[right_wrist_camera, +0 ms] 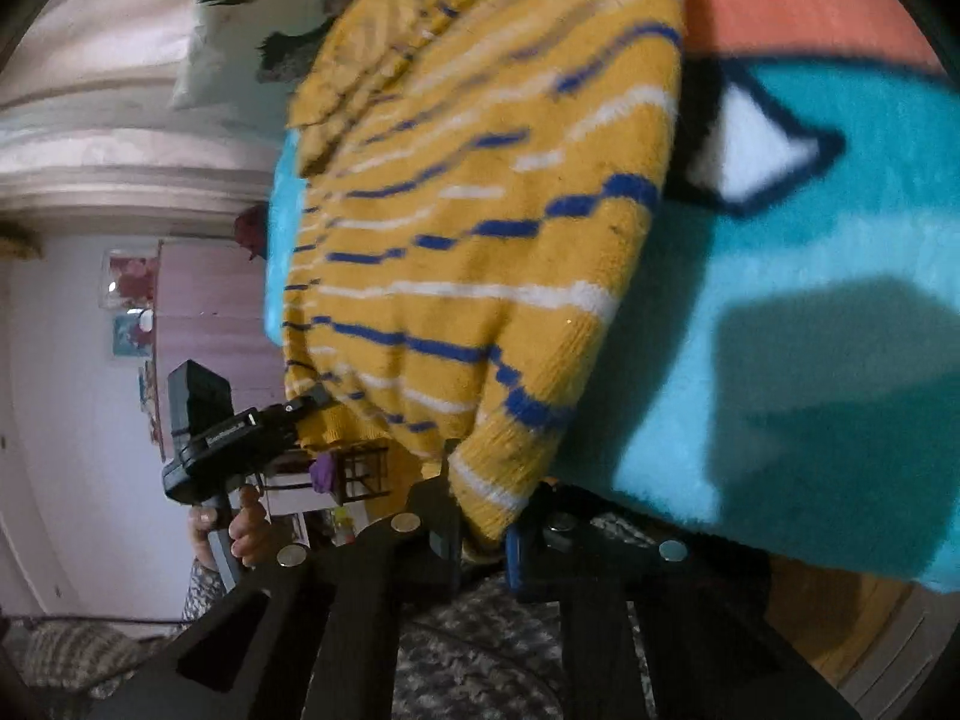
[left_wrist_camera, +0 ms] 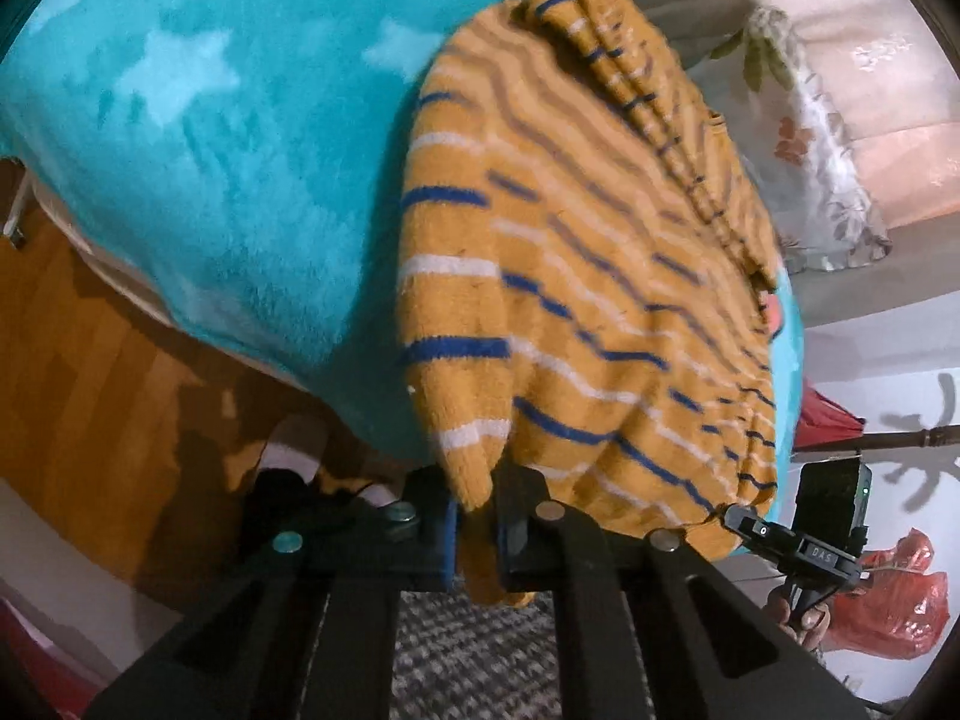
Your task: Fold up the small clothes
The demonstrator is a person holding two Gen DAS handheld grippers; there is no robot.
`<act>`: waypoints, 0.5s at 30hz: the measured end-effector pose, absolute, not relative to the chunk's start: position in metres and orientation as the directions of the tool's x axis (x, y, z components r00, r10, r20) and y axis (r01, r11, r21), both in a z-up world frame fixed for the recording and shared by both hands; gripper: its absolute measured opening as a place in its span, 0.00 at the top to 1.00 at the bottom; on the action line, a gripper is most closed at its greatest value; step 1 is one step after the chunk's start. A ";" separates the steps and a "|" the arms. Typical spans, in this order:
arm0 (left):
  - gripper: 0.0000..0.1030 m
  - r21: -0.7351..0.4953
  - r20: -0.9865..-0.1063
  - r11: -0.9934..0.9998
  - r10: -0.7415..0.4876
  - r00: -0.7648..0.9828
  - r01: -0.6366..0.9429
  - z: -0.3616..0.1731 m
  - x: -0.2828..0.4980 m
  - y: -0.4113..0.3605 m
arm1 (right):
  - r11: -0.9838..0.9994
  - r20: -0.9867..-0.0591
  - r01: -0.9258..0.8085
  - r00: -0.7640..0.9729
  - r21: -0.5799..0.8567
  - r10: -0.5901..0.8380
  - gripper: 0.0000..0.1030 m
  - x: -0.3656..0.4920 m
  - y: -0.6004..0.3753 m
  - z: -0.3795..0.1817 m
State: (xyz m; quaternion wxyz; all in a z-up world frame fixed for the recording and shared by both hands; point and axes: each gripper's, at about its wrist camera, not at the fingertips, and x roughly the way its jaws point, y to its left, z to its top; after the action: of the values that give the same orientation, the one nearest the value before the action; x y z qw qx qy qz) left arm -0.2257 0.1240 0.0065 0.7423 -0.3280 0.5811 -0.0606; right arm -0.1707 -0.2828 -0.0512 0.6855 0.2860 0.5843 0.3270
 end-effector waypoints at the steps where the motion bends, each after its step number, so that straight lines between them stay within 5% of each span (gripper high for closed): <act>1: 0.93 -0.570 -0.812 0.772 -0.479 0.332 -0.282 0.014 -0.224 0.127 | 0.596 -0.584 -0.129 0.120 0.793 0.803 0.90 -0.170 -0.288 -0.041; 6: 0.93 -0.631 -0.753 0.738 -0.510 0.416 -0.238 0.044 -0.180 0.138 | 0.528 -0.480 -0.150 0.266 0.836 0.836 0.90 -0.141 -0.318 -0.003; 11: 0.93 -0.581 -0.767 0.781 -0.432 0.475 -0.229 0.048 -0.101 0.136 | 0.563 -0.504 -0.020 0.421 0.826 0.754 0.87 -0.075 -0.340 -0.013; 14: 0.91 -0.544 -0.796 0.798 -0.394 0.459 -0.260 0.047 -0.074 0.138 | 0.651 -0.602 0.065 0.460 0.756 0.653 0.69 -0.057 -0.342 -0.017; 15: 0.82 -0.559 -0.788 0.790 -0.410 0.459 -0.254 0.050 -0.072 0.140 | 0.653 -0.601 0.064 0.467 0.755 0.649 0.63 -0.058 -0.343 -0.012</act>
State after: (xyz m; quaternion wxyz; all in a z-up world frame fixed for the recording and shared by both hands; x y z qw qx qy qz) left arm -0.0721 0.1401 0.0495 0.7917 -0.3206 0.5177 -0.0493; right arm -0.0576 -0.3431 -0.0124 0.7719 0.3710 0.4801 0.1896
